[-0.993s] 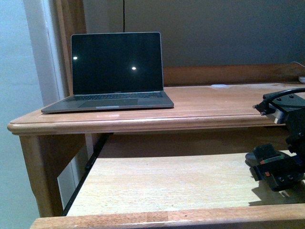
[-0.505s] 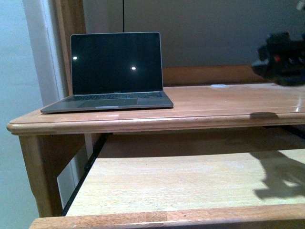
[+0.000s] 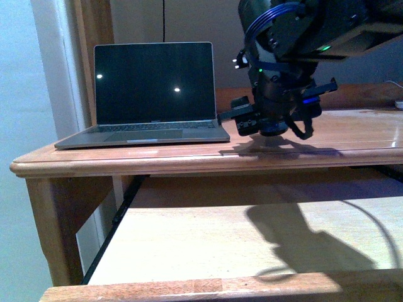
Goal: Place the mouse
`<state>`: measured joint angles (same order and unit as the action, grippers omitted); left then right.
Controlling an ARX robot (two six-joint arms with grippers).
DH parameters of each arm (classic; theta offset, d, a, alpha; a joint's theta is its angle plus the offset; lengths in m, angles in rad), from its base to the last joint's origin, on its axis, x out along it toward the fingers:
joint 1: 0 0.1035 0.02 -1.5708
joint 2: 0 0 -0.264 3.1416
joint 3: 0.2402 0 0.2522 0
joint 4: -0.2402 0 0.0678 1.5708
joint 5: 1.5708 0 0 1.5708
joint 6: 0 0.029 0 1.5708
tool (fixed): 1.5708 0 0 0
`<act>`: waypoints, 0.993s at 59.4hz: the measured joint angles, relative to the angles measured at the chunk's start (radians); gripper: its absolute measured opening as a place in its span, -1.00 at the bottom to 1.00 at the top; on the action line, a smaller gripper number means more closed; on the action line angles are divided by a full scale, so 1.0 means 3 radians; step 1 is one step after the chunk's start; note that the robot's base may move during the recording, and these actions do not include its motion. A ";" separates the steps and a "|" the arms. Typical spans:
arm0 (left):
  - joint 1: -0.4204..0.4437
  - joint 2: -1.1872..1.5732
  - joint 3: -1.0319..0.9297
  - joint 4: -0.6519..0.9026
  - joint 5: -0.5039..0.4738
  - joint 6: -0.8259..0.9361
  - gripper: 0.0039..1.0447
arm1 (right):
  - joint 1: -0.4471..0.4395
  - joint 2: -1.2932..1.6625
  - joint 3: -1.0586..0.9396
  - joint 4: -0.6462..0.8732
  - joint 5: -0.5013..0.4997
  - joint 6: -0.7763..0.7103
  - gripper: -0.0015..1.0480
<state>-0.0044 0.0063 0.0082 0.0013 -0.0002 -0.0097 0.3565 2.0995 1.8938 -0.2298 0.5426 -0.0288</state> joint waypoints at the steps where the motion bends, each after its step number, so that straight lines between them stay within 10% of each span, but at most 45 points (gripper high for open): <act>1: 0.0000 0.0000 0.0000 0.0000 0.0000 0.0000 0.86 | 0.0000 0.0027 0.0032 -0.0001 0.0022 -0.0006 0.07; 11: 0.0000 0.0000 0.0000 0.0000 0.0000 0.0001 0.86 | 0.0011 0.0272 0.0313 0.0121 0.0145 -0.0170 0.07; 28: 0.0000 0.0000 0.0000 0.0000 0.0000 0.0000 0.86 | -0.0074 0.0243 0.0135 0.0573 -0.0071 -0.0233 0.88; 37: 0.0000 0.0000 0.0000 0.0000 0.0000 0.0000 0.86 | -0.0272 -0.0069 -0.0254 0.0855 -0.0416 -0.0029 0.86; 59: 0.0000 0.0000 0.0000 0.0000 0.0000 0.0000 0.86 | -0.1803 -0.2728 -0.3265 0.1751 -0.3068 -0.0104 0.86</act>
<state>-0.0044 0.0063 0.0082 0.0013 -0.0002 -0.0097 -0.1844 1.2812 0.9142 0.2955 -0.3779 -0.0601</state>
